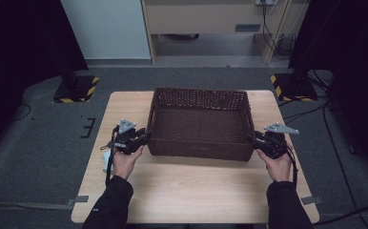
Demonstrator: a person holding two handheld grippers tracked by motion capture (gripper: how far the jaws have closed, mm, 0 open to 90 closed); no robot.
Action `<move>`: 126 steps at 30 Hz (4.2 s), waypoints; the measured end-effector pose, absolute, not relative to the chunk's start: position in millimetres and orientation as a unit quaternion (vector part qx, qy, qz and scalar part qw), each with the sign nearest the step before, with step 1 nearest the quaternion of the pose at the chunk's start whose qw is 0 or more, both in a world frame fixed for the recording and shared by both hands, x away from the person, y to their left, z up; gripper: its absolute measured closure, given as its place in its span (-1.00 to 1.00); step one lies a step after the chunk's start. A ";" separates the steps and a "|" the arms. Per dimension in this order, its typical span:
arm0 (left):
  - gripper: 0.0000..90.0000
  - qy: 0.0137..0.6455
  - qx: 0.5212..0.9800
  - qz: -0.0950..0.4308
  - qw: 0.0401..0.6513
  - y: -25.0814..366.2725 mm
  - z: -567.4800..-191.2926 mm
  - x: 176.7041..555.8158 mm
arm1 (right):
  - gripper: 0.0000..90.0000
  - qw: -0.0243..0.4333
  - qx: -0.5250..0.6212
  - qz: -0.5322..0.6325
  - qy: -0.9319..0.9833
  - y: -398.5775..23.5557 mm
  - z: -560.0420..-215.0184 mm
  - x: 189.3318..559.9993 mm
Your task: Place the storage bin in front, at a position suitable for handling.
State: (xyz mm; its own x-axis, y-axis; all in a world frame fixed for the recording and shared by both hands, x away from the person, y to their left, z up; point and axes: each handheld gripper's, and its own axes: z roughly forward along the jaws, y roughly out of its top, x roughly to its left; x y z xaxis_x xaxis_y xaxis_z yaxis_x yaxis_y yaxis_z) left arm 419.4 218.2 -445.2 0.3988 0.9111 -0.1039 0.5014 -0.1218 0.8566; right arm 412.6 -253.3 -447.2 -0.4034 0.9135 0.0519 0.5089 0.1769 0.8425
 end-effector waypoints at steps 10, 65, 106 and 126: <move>0.50 0.506 0.718 0.221 0.423 210.2 -455.1 433.2 | 0.46 0.250 0.493 0.393 0.735 -249.5 -454.5 422.1; 0.24 0.445 0.770 0.188 0.418 237.1 -444.2 389.1 | 0.42 0.213 0.459 0.386 0.772 -242.6 -451.2 400.5; 0.38 0.475 0.720 0.228 0.451 231.8 -445.8 345.0 | 0.52 0.231 0.470 0.378 0.763 -241.3 -451.2 368.6; 0.45 0.490 0.719 0.219 0.442 226.0 -454.3 396.0 | 0.42 0.211 0.470 0.391 0.763 -246.1 -452.8 409.2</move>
